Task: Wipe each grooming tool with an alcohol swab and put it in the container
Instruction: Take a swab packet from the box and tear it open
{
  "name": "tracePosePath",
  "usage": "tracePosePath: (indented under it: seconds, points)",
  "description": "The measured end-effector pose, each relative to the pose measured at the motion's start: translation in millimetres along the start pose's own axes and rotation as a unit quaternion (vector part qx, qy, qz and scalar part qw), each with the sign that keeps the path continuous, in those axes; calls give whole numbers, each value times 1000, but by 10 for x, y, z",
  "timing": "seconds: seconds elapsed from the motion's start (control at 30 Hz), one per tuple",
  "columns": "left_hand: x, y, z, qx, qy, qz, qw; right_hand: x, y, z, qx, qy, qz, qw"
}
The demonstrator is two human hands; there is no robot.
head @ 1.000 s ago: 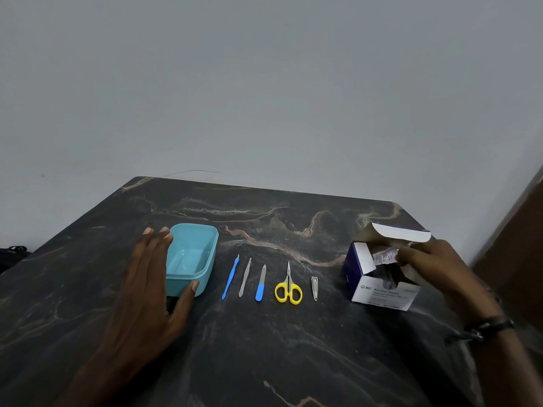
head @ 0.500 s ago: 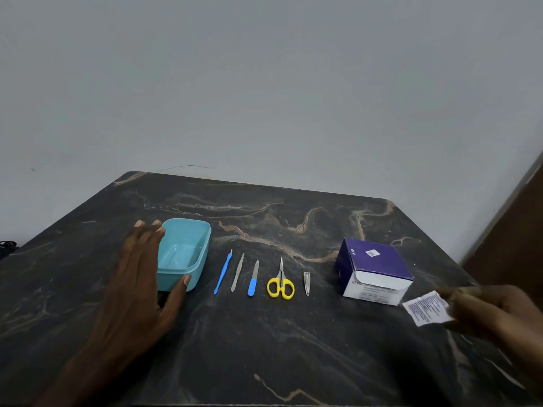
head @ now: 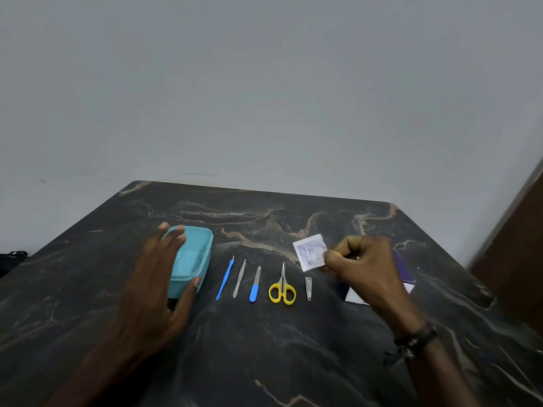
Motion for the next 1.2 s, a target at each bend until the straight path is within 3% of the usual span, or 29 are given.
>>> tracePosePath:
  seconds: [0.17,0.23,0.3,0.43,0.53,0.63,0.7,0.87,1.0,1.2]
  points:
    - [-88,-340,458,-52,88,20,995,-285,-290,-51,51,-10,11,999]
    - [-307,-523,550,-32,115,-27,992,-380,-371,-108,71,-12,18,997]
    - [-558,-681,528,39,164,-64,984,-464,-430,-117,79,-14,28,996]
    - [-969,-795,273,258,324,-41,909,-587,-490,-95,116,-29,42,992]
    - [-1215,-741,107,374,416,-22,829,-641,-507,11,130,-52,52,989]
    - [-1326,-670,61,427,487,-11,762,-679,-497,130,128,-67,58,988]
    - [-1358,-638,69,429,520,-19,738,-701,-503,179,121,-82,55,988]
    - [-1408,-542,-9,429,526,-38,733,-766,-467,232,95,-144,14,985]
    - [-1379,-523,-53,423,541,-37,725,-819,-479,272,14,-235,-42,971]
    - [-1388,-493,-18,405,537,-81,735,-876,-478,390,-37,-285,-71,955]
Point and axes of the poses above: each hand's wrist, its own y-axis away from the middle knuckle, its own x-axis out of the back of the hand, z = x × y, the point moved 9 cm from there along -y, towards the middle knuckle, and after that the axes turned 4 degrees about -y, right-handed, at the moved point
